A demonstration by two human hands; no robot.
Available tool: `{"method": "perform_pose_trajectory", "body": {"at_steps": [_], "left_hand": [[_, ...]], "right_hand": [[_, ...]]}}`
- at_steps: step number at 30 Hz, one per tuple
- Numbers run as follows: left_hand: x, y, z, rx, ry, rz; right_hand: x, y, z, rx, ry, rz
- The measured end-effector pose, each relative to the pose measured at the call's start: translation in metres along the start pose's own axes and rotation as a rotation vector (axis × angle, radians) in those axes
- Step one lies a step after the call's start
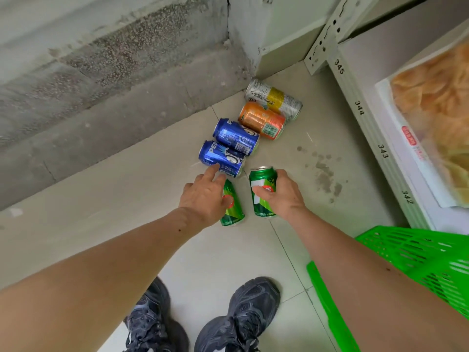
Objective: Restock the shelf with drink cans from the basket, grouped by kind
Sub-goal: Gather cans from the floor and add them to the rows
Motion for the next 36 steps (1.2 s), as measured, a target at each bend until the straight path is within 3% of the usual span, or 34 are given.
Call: {"method": "perform_pose_trajectory", "body": {"at_steps": [7, 13, 19, 28, 36], "left_hand": [[-0.058, 0.089, 0.044, 0.014, -0.069, -0.047], [-0.136, 0.194, 0.095, -0.225, -0.156, -0.154], [-0.234, 0.31, 0.134, -0.462, -0.23, -0.046], [-0.407, 0.436, 0.186, -0.573, -0.439, 0.027], [-0.558, 0.486, 0.228, -0.406, -0.724, 0.121]], "right_hand": [[-0.066, 0.094, -0.068, 0.111, 0.066, 0.083], [-0.144, 0.195, -0.159, 0.219, 0.177, 0.174], [-0.239, 0.306, -0.243, 0.278, 0.287, 0.304], [-0.409, 0.436, -0.321, 0.273, 0.354, 0.541], [-0.582, 0.49, -0.34, 0.294, 0.355, 0.809]]}}
Point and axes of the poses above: each hand's wrist, its own x-axis towards the middle knuckle, its own y-axis out of the back of the hand, z = x × y, the point moved 8 cm from there along x, towards the middle knuckle, and after that the axes turned 11 degrees about y, right-handed, at the moved point
